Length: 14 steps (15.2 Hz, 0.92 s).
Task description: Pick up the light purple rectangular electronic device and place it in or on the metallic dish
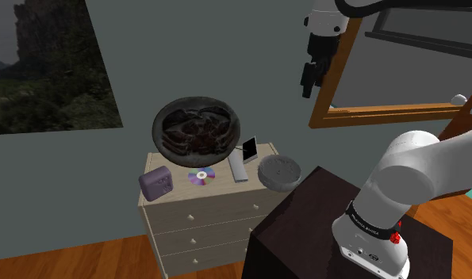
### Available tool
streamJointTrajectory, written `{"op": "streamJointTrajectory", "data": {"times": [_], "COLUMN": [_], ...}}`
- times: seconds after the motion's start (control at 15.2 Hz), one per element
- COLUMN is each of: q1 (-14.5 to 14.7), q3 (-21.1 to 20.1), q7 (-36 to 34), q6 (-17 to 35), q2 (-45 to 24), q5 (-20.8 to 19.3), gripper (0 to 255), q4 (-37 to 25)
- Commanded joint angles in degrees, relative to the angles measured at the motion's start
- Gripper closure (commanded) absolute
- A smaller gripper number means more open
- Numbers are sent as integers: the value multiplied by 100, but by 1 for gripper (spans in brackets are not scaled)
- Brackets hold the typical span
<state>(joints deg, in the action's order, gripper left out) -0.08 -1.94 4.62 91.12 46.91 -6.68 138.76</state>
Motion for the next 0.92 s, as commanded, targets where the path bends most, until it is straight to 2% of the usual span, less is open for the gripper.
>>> {"op": "streamJointTrajectory", "data": {"times": [0.0,0.86], "q1": [0,688], "q3": [0,-18], "q7": [0,1216], "q6": [0,1876], "q2": [0,-2518], "q5": [0,140], "gripper": [0,0], "q4": [0,-641]}}
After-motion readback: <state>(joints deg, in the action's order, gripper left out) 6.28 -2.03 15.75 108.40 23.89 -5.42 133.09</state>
